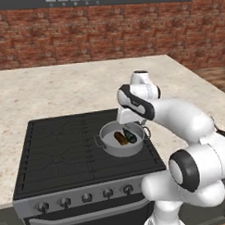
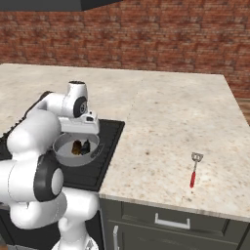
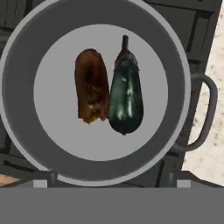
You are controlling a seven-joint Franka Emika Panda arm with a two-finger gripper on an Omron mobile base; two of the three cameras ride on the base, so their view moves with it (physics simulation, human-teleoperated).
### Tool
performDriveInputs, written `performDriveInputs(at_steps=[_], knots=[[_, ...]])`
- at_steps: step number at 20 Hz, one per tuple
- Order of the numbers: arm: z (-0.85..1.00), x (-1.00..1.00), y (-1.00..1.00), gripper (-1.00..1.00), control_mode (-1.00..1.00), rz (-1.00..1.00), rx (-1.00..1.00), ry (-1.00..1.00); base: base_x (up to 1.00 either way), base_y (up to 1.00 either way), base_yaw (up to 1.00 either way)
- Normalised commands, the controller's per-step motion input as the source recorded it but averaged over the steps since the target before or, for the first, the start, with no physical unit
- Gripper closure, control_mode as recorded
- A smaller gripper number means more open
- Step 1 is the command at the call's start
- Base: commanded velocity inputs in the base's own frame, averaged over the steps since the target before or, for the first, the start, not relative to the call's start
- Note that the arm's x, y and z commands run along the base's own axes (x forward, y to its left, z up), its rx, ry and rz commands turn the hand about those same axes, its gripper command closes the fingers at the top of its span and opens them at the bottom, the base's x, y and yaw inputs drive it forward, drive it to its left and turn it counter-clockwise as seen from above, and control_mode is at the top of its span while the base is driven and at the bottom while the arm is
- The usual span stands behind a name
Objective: Put the sweet potato and eggplant in the pot. Retrieve the spatula and lightly stir the vegetables in the pot.
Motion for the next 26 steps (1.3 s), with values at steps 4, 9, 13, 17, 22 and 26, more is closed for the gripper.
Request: performDriveInputs(at_steps=[4,9,13,17,22,26], knots=[[0.29,-0.68,-0.62,-1.0,-1.0,-0.02,0.09,-0.08,0.0,0.0,0.0],[0.22,-0.71,-0.38,-1.0,-1.0,-0.01,0.05,-0.02,0.0,0.0,0.0],[0.11,-0.87,-0.07,-1.0,-1.0,0.0,0.01,0.0,0.0,0.0,0.0],[0.11,-0.72,-0.15,-1.0,-1.0,0.0,0.0,0.0,0.0,0.0,0.0],[0.13,-0.51,-0.02,-1.0,-1.0,0.01,0.0,0.0,0.0,0.0,0.0],[0.07,-0.22,-0.27,-1.0,-1.0,0.0,0.0,0.0,0.0,0.0,0.0]])
